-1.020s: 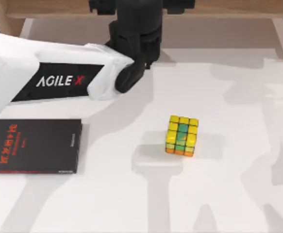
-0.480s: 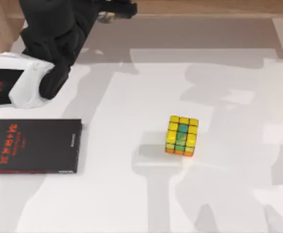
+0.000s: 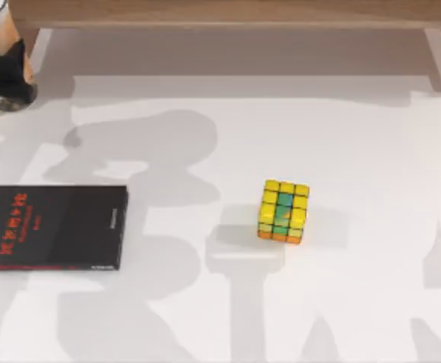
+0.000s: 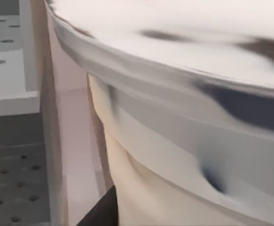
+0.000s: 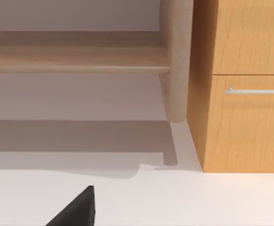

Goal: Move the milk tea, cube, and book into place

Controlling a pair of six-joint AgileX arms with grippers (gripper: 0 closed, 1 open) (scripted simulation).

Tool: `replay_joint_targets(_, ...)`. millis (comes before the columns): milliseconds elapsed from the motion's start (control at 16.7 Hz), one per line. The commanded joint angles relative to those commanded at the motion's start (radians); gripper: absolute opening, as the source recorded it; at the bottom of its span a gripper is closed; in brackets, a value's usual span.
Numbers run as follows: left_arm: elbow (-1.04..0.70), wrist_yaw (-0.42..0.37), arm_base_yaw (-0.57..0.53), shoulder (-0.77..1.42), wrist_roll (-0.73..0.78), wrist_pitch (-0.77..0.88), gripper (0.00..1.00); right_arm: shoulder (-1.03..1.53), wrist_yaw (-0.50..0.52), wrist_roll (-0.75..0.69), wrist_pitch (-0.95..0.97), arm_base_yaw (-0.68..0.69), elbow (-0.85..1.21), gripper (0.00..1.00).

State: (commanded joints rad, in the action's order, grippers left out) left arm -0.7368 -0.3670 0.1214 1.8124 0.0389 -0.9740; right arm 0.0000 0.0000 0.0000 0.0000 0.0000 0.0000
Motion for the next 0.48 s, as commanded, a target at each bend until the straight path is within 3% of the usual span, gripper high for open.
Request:
replay_joint_targets(240,-0.008,-0.075,0.204,0.093,0.026,-0.029,0.00,0.000,0.000,0.000,0.000,0.000,0.000,1.00)
replay_joint_targets(480,-0.025,-0.081,0.250,0.126,0.033,-0.036,0.00,0.000,0.000,0.000,0.000,0.000,0.000,1.00)
